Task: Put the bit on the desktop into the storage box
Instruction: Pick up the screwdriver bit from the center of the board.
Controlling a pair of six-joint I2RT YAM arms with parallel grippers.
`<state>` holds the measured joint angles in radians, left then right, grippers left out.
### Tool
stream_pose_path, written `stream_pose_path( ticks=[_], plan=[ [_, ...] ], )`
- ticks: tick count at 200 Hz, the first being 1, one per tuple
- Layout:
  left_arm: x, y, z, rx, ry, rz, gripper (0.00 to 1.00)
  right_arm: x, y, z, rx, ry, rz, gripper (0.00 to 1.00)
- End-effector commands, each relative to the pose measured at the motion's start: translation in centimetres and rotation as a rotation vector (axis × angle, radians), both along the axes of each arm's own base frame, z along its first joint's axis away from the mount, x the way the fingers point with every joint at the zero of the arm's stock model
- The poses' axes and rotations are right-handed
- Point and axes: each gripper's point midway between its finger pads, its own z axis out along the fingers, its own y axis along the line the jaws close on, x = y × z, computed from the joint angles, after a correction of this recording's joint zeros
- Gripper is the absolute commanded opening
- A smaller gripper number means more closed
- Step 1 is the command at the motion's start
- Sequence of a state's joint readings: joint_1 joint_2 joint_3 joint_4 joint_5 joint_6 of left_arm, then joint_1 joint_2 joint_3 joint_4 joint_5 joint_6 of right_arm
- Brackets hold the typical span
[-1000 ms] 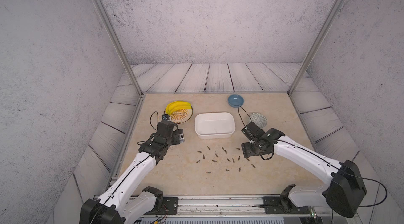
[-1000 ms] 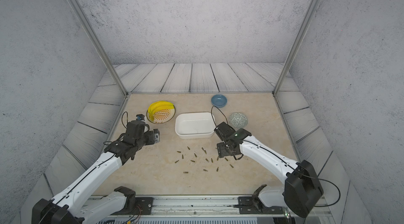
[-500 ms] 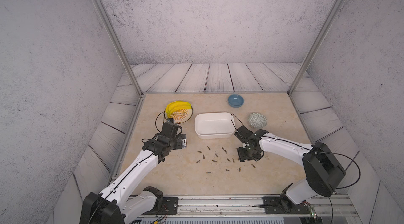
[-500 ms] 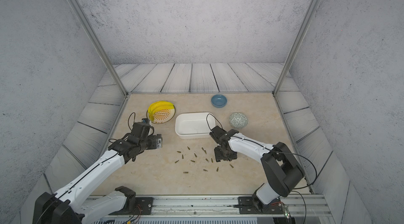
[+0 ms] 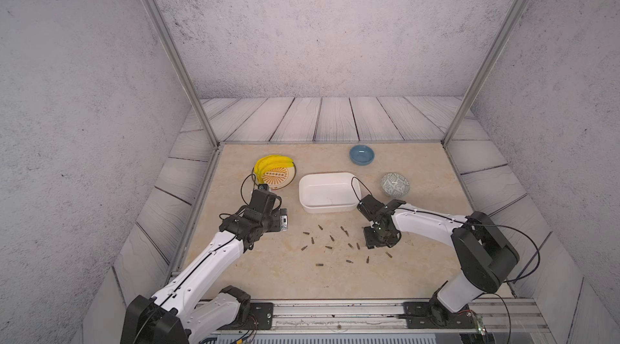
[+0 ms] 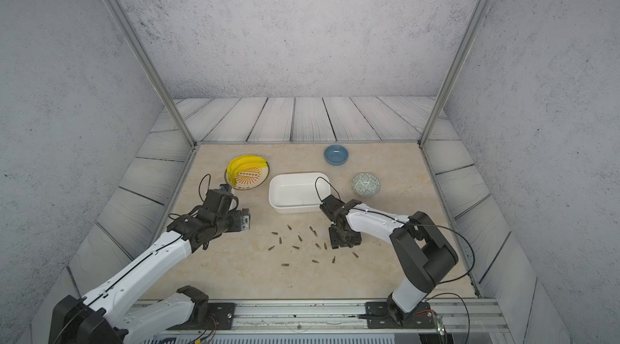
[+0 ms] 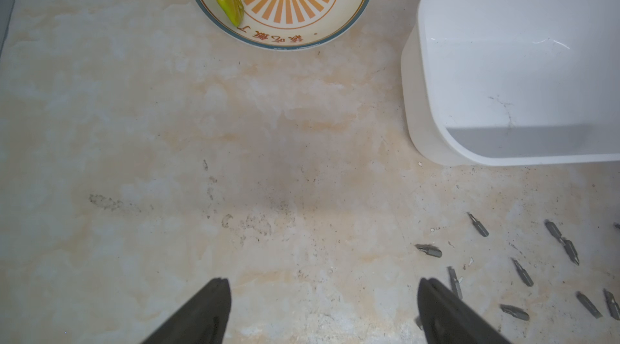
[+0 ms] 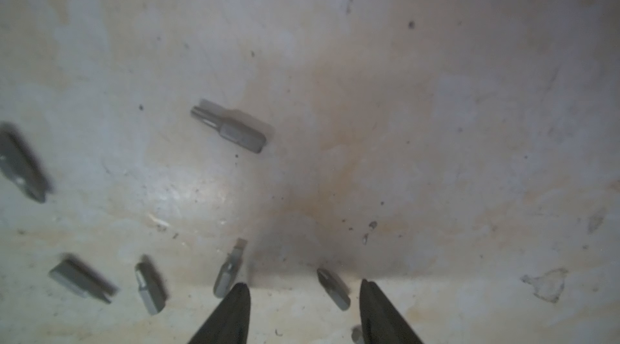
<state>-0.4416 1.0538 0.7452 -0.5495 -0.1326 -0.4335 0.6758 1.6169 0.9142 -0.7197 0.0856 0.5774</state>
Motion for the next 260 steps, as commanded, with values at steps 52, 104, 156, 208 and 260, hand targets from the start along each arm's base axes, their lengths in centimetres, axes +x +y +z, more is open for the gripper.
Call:
stream_pose_path(
  ticks=[52,104,156,208,260],
  plan=[
    [-1.2,-1.2,-0.1,0.004,0.055,-0.031,0.92,0.3,-1.4,-0.1,-0.025,-0.032,-0.05,0.52],
    [-2.4,-2.2,-0.7,0.011,0.095,-0.053,0.92,0.1,-1.6,-0.3,-0.019,-0.026,-0.054,0.45],
    [-2.5,-2.7,-0.8,0.019,0.115,-0.066,0.92,-1.1,-2.1,-1.1,-0.024,0.011,-0.056,0.4],
    [-2.8,-3.2,-1.4,0.027,0.138,-0.078,0.92,-1.9,-2.6,-1.6,-0.034,0.031,-0.064,0.37],
    [-2.8,-3.6,-1.6,0.03,0.145,-0.086,0.92,-2.7,-3.0,-2.3,-0.047,0.058,-0.069,0.29]
  ],
)
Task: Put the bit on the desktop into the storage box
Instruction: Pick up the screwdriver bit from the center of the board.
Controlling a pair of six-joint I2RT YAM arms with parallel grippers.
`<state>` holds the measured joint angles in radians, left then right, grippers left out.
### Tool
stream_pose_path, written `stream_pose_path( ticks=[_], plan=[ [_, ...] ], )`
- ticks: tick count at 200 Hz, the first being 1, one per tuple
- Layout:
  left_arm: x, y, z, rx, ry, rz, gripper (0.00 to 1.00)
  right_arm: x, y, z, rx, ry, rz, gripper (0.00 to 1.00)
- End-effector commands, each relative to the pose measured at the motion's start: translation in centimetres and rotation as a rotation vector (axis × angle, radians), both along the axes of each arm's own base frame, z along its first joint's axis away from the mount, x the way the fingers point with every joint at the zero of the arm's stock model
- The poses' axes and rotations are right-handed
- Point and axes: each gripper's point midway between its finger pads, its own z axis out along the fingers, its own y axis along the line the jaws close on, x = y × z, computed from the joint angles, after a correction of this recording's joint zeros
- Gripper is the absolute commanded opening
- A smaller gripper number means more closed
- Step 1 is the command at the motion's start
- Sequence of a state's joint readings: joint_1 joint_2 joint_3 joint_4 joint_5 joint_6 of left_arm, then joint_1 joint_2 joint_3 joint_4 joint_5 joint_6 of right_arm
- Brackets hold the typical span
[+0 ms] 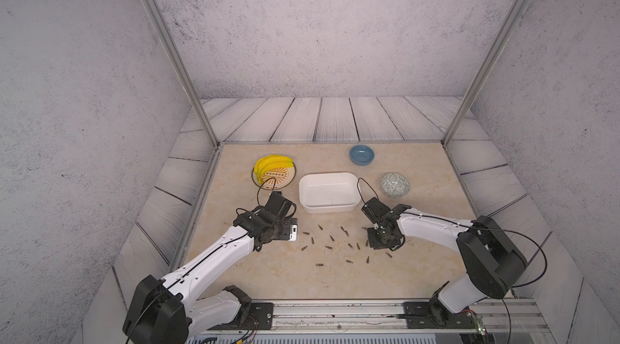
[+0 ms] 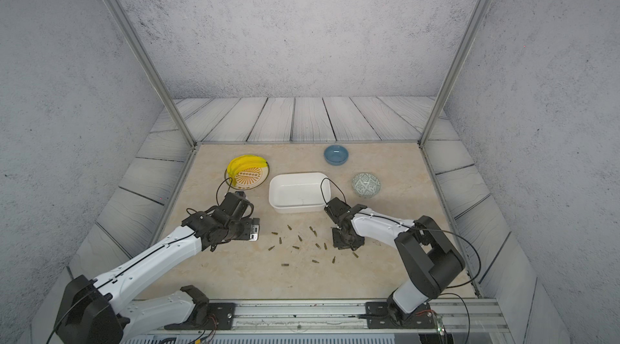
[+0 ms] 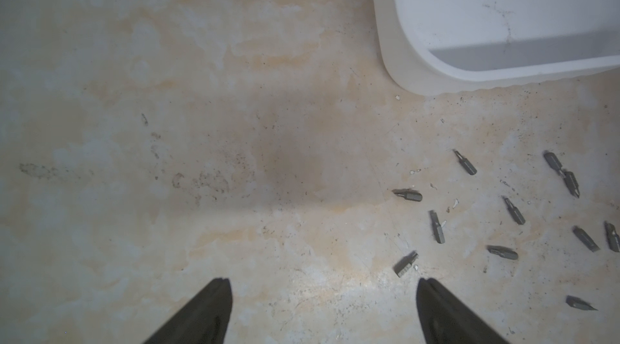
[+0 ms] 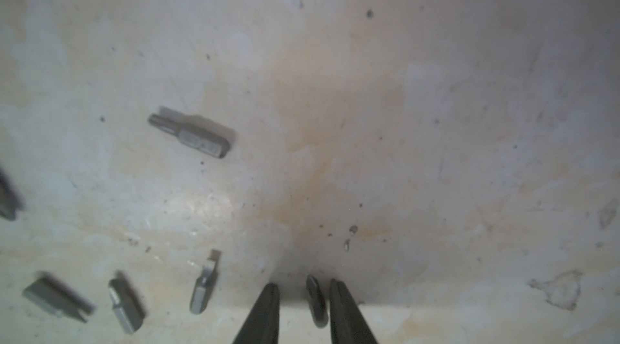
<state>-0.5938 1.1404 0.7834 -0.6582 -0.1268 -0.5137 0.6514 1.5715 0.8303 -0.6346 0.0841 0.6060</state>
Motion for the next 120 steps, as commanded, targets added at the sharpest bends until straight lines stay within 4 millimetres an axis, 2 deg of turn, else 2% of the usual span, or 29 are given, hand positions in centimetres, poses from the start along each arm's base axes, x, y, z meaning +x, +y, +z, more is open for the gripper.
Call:
stream_pose_path(
  ticks=[1,87,120],
  plan=[
    [0.1,-0.3,0.6,-0.001,-0.002,0.002,0.92,-2.7,-2.2,-1.6,-0.077,0.097,-0.016,0.29],
    [-0.6,-0.7,-0.1,0.004,0.03,-0.013,0.92,-3.0,-2.4,-1.5,-0.09,0.114,-0.023,0.15],
    [-1.4,-1.1,-0.4,-0.01,0.053,-0.027,0.92,-2.9,-2.5,-1.6,-0.098,0.115,-0.022,0.06]
  ],
)
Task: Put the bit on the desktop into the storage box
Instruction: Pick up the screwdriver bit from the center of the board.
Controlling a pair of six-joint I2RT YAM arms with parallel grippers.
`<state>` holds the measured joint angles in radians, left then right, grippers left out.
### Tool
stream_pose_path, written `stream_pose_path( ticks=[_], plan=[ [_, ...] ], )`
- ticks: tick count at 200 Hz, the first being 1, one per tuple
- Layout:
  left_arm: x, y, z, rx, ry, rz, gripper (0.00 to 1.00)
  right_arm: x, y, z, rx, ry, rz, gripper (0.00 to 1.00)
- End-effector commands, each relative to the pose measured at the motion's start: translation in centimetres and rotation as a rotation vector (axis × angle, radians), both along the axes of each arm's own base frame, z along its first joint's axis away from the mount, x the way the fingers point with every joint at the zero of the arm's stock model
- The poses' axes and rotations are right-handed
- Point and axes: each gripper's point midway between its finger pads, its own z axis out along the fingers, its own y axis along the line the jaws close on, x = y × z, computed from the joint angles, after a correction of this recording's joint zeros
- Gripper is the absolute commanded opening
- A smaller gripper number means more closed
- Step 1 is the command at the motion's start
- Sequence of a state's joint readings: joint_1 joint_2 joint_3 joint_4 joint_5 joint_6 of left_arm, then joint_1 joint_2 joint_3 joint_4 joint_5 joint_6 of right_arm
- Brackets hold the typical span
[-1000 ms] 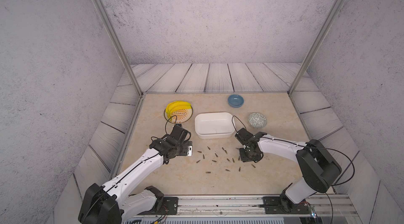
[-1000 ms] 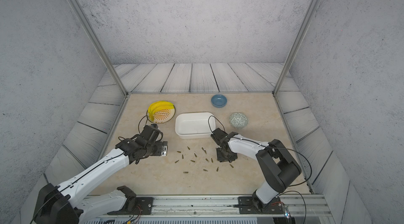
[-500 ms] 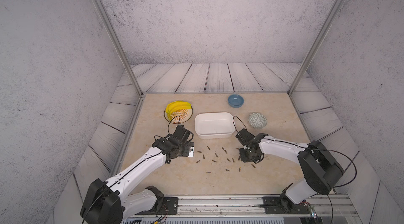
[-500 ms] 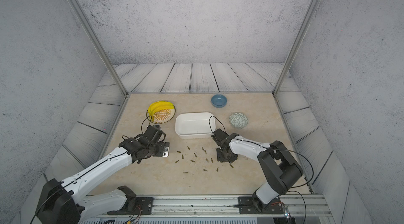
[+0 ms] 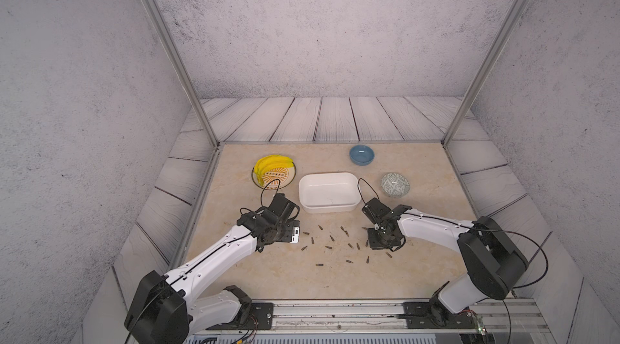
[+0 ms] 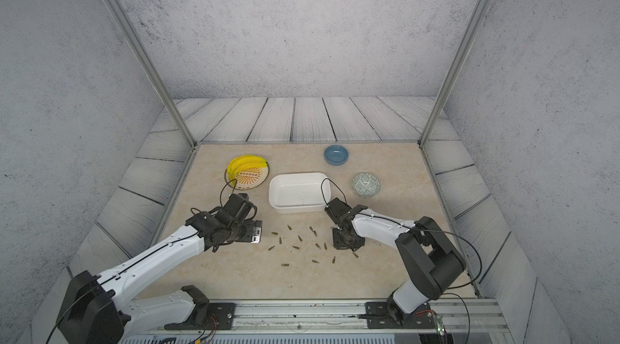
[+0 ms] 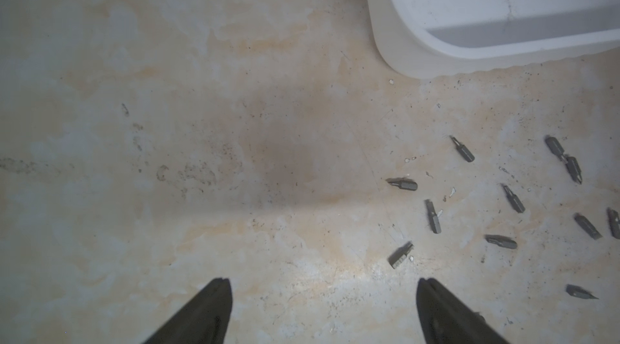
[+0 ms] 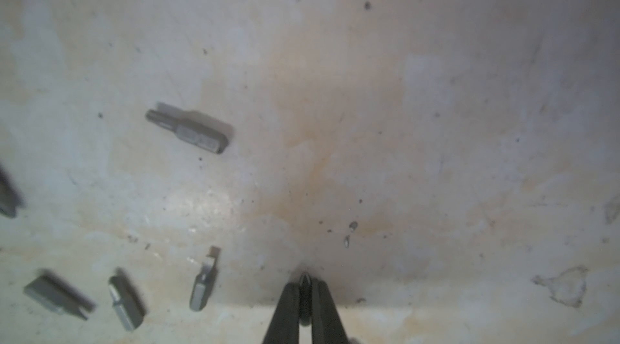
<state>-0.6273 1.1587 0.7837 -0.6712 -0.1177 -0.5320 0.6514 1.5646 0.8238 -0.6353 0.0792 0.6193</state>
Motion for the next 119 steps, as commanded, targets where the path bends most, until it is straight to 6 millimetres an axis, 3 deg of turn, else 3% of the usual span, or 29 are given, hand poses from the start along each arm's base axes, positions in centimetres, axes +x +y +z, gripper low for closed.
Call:
stream_pose_path(
  ticks=[1,17,77,100,119],
  plan=[
    [-0.7,-0.3,0.2,-0.013,0.022,-0.006,0.92,-2.7,-2.4,-1.6,-0.104,0.113,-0.008,0.05],
    [-1.0,-0.3,0.2,-0.013,0.028,-0.011,0.92,-2.7,-2.4,-1.6,-0.106,0.114,-0.01,0.0],
    [-1.7,-0.4,-0.4,-0.01,0.049,-0.019,0.92,-2.2,-2.4,-1.3,-0.118,0.107,-0.007,0.0],
    [-2.0,-0.5,-0.8,-0.014,0.06,-0.024,0.92,-1.2,-1.4,0.8,-0.076,0.066,0.008,0.0],
    [-2.3,-0.6,-1.3,-0.018,0.07,-0.027,0.92,0.2,-0.3,3.9,-0.035,0.009,0.026,0.0]
  ],
)
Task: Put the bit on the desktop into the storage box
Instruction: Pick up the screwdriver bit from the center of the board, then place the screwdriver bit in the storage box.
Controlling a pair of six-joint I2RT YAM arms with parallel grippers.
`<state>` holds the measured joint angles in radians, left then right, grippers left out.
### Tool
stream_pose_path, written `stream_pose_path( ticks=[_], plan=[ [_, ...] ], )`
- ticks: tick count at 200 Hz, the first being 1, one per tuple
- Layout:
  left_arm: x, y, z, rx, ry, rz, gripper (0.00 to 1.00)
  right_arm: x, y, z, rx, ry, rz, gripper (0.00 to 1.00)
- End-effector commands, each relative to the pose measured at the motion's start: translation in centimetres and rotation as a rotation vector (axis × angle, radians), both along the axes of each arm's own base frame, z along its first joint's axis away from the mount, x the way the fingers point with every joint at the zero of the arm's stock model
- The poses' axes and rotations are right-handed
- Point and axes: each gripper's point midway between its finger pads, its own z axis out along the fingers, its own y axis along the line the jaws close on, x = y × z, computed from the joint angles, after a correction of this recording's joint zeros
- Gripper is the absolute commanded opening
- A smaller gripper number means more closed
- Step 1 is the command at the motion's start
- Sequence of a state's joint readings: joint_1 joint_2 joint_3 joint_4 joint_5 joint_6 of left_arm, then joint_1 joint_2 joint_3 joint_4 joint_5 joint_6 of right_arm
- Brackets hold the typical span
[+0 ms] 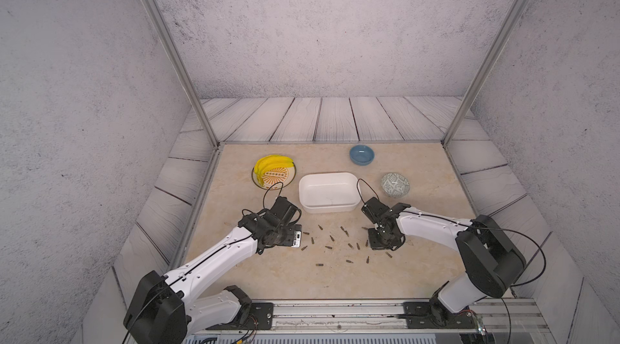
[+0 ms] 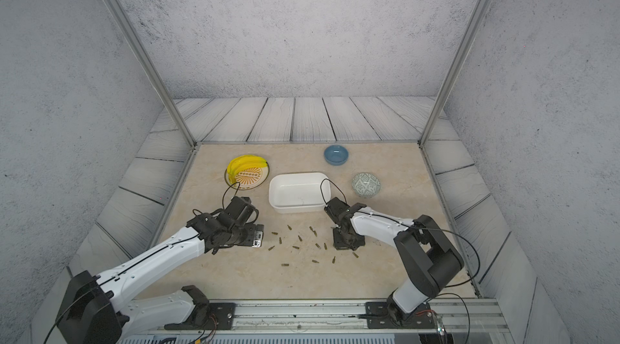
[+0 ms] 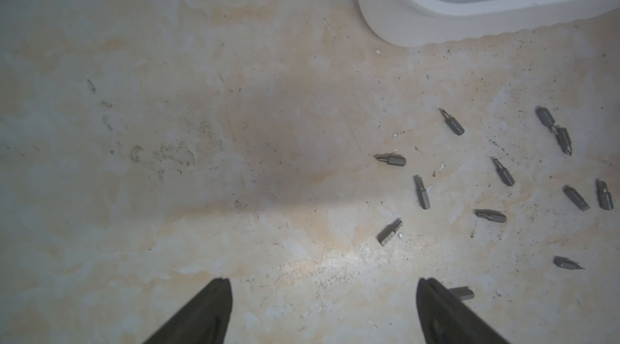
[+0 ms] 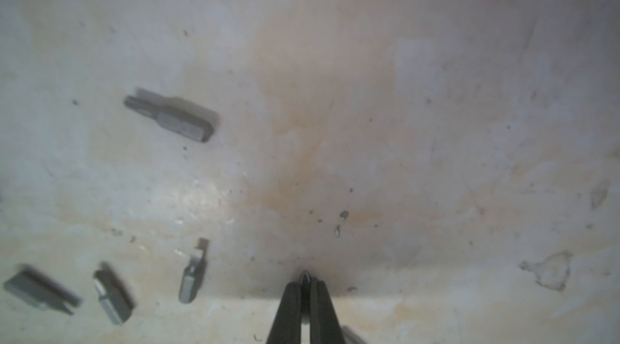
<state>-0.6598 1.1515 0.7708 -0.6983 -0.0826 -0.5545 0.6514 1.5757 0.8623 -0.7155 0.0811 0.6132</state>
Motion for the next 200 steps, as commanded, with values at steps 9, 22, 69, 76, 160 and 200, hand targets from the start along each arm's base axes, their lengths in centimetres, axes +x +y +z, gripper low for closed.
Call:
stream_pose_path(
  ticks=[9,22,69,76,160,200],
  plan=[
    [-1.0,0.0,-0.8,-0.004,0.026,-0.003,0.92,1.6,0.6,5.0,0.014,-0.063,0.032,0.0],
    [-1.2,0.0,-1.1,-0.008,0.029,-0.004,0.92,2.7,1.3,6.9,0.029,-0.099,0.052,0.0],
    [-1.7,-1.0,-2.0,-0.048,0.018,-0.026,0.89,9.4,5.9,12.1,0.06,-0.2,0.148,0.0],
    [-1.7,-1.1,-2.2,-0.046,0.02,-0.032,0.89,10.3,6.7,12.5,0.065,-0.203,0.162,0.0],
    [-1.8,-2.3,-5.8,0.09,0.096,-0.122,0.81,17.3,13.5,9.9,0.113,-0.164,0.248,0.0],
    [-1.3,-3.8,-6.3,0.101,0.111,-0.163,0.81,18.7,14.4,8.3,0.094,-0.143,0.258,0.0]
  ],
)
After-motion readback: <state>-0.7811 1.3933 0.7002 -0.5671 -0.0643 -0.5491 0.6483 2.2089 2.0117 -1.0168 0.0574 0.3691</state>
